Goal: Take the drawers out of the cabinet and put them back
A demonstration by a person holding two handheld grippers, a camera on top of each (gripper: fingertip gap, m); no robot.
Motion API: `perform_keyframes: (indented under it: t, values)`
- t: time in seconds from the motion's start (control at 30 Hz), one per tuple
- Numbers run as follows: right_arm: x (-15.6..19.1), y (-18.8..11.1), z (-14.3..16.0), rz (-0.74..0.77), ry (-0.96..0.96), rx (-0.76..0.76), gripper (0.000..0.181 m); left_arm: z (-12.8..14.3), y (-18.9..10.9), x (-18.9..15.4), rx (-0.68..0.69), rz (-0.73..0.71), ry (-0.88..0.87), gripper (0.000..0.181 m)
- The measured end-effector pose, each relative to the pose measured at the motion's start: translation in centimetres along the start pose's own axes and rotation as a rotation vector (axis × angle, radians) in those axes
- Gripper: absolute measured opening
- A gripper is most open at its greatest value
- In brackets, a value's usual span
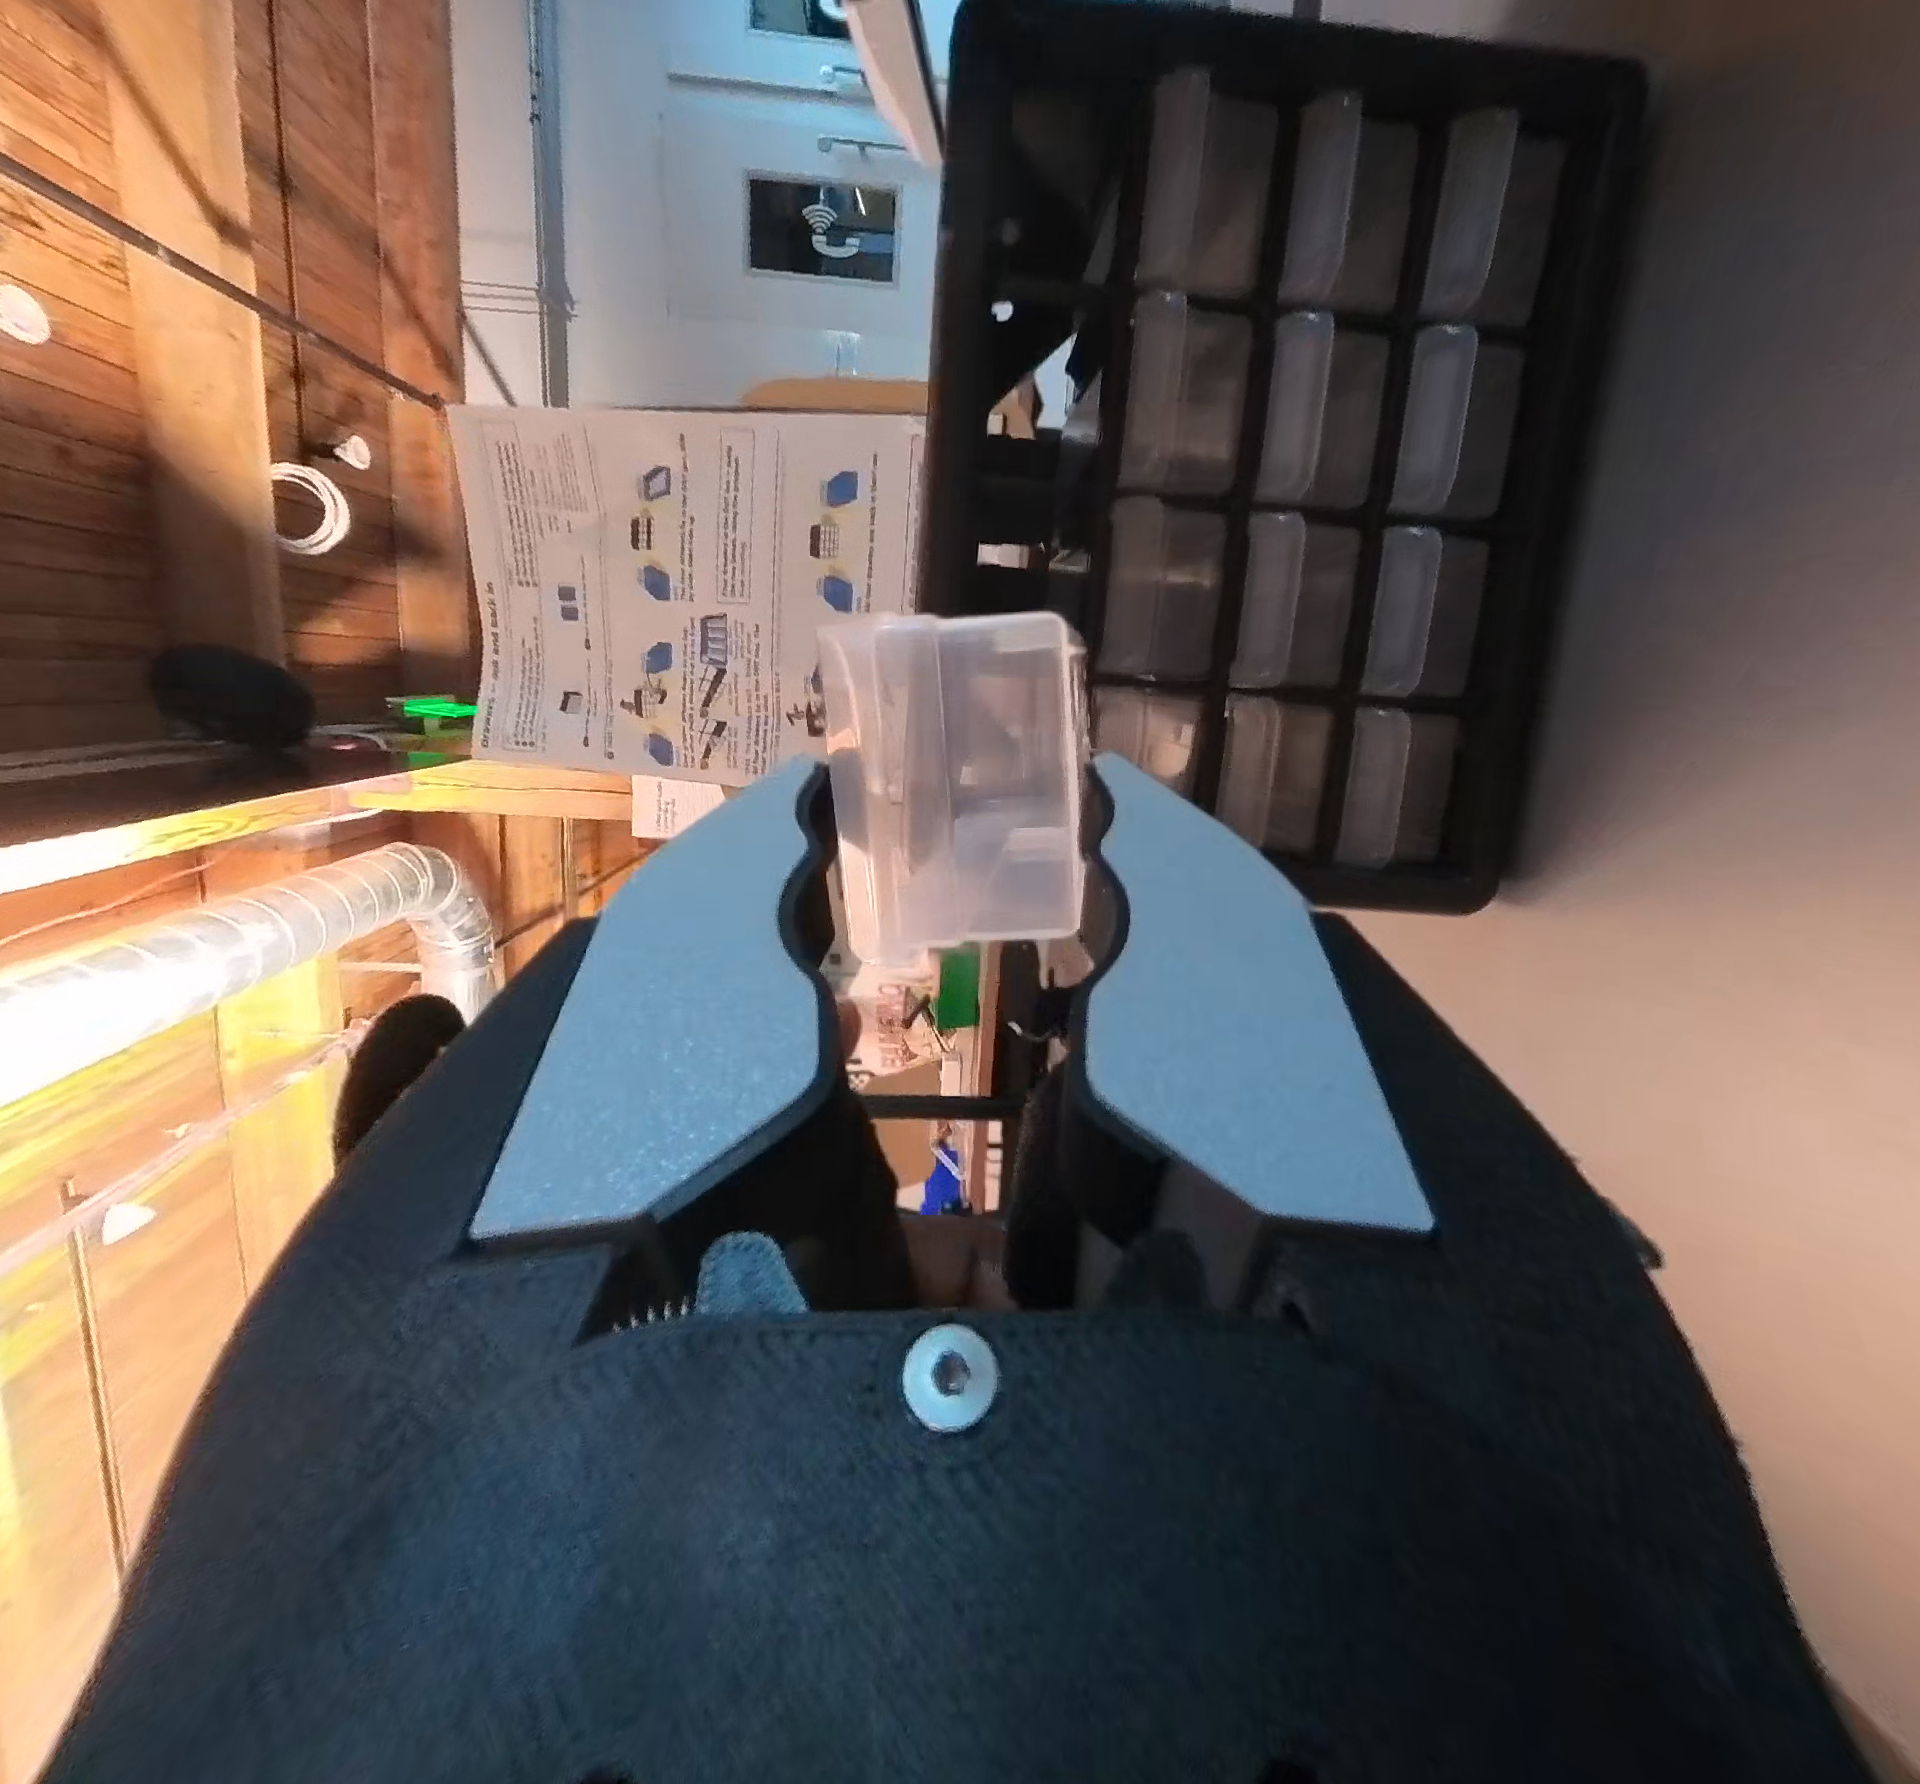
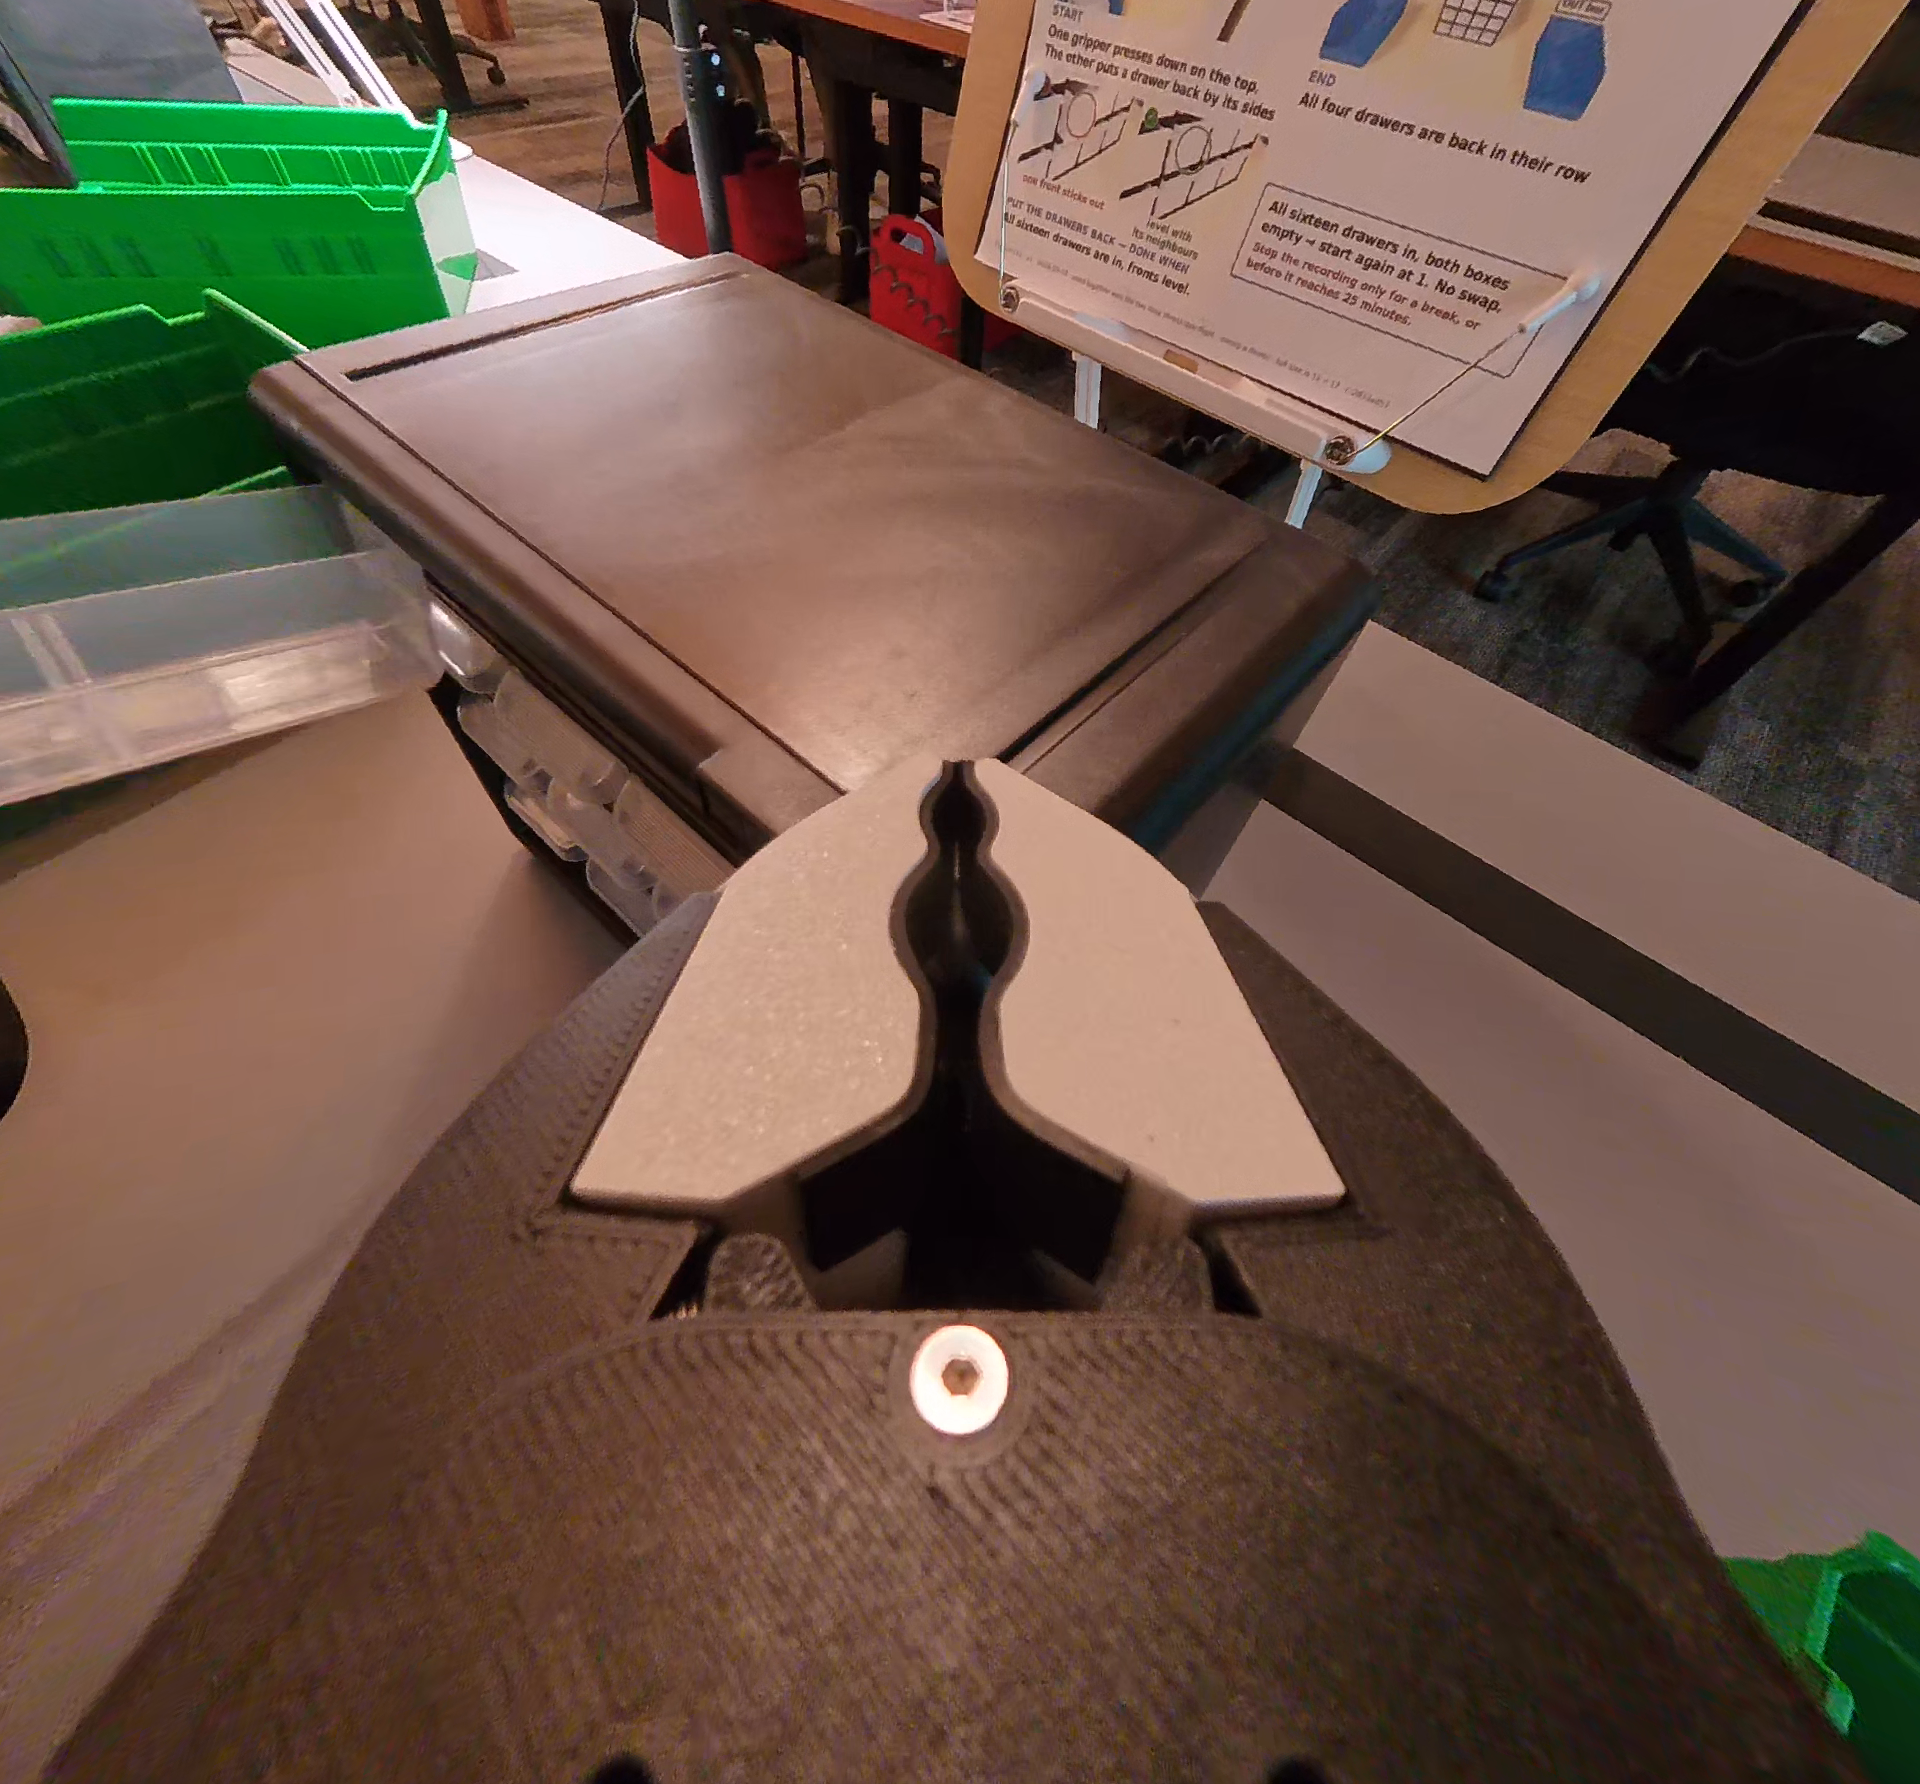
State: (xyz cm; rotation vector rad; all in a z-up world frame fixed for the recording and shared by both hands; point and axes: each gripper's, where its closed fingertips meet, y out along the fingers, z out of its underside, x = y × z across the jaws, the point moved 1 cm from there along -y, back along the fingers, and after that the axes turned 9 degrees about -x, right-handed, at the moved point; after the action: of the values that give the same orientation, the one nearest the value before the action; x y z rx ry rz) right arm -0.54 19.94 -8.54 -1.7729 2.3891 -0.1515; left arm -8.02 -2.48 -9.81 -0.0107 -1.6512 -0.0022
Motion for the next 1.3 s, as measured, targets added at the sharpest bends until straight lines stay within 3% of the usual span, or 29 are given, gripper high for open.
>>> perform_keyframes:
  t: [0.17,0.4,0.57,0.63,0.77,0.93,1.23,1.3]
  values:
    - [0.0,0.0,0.0,0.013,-0.013,0.005,0.001,-1.5,0.4,-1.1,-0.069,-0.046,0.04,0.045]
    - [0.2,-0.1,-0.1,0.035,-0.103,0.018,0.002,-3.5,-0.2,-0.3,-0.286,-0.136,-0.024,0.045]
    - [6.9,-2.6,-0.2,-0.34,-0.131,-0.027,0.084,-3.3,-0.2,-2.0,-0.368,-0.116,0.049,0.045]
    - [9.3,-4.0,0.6,-0.437,-0.259,-0.002,0.101,-3.3,0.0,-3.4,-0.375,-0.077,0.13,0.045]
    - [14.2,-6.2,2.9,-0.597,-0.523,0.105,0.098,-3.7,0.3,-6.0,-0.412,0.002,0.231,0.045]
    - [18.1,-6.2,5.9,-0.723,-0.825,0.261,0.091,-5.2,0.6,-8.1,-0.465,0.066,0.438,0.045]
    - [18.6,-4.5,9.9,-0.787,-1.259,0.388,0.083,-7.5,0.1,-9.5,-0.588,0.122,0.636,0.045]
    - [18.4,-4.3,10.5,-0.785,-1.324,0.381,0.069,-7.9,0.0,-9.6,-0.595,0.126,0.654,0.045]
